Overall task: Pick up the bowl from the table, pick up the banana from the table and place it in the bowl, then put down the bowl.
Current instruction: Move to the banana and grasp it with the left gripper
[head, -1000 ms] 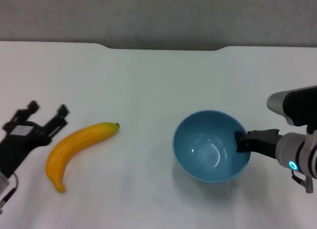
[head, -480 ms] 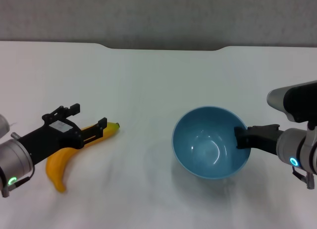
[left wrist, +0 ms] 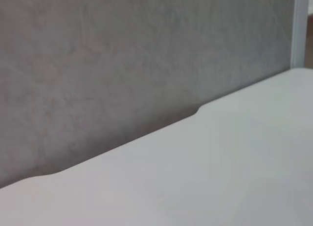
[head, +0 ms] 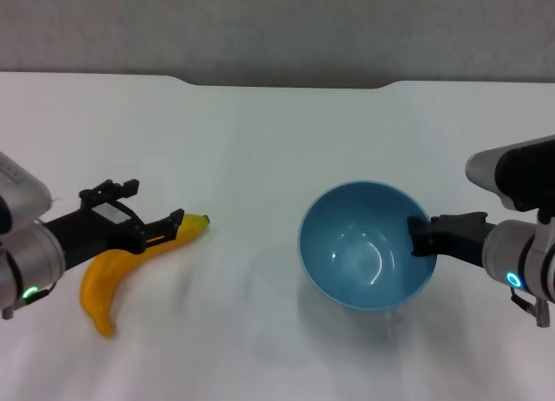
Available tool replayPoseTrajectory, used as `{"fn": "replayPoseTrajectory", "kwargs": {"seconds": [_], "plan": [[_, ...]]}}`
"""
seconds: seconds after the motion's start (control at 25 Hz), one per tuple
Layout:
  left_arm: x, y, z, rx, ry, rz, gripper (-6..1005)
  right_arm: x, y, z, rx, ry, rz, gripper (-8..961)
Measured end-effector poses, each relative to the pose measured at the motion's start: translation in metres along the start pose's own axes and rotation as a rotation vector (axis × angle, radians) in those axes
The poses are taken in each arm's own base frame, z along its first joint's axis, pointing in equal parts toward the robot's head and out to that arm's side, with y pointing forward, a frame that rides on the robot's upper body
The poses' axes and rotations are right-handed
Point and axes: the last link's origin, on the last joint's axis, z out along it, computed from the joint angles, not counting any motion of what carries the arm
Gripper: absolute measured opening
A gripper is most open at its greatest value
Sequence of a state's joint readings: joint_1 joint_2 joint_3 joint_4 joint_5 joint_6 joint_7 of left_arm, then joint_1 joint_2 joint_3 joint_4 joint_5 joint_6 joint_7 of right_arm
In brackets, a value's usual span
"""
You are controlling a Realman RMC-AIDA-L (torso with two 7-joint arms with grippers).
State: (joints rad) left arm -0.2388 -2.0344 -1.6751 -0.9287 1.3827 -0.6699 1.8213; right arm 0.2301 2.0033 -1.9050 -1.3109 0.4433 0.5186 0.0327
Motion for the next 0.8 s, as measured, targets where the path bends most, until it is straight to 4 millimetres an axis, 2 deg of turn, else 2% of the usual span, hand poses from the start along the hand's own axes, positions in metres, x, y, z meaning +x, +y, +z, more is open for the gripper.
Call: {"fn": "replayPoseTrajectory", "kwargs": {"seconds": [0.4, 0.8], "plan": [[-0.022, -0.012, 0.028, 0.057, -0.131, 0.023, 863, -0.001, 0.0, -0.001, 0.0, -0.008, -0.008, 36], [-0.033, -0.011, 0.025, 0.052, -0.169, 0.042, 853, 0.0, 0.0, -0.002, 0.0, -0.012, -0.005, 36]]}}
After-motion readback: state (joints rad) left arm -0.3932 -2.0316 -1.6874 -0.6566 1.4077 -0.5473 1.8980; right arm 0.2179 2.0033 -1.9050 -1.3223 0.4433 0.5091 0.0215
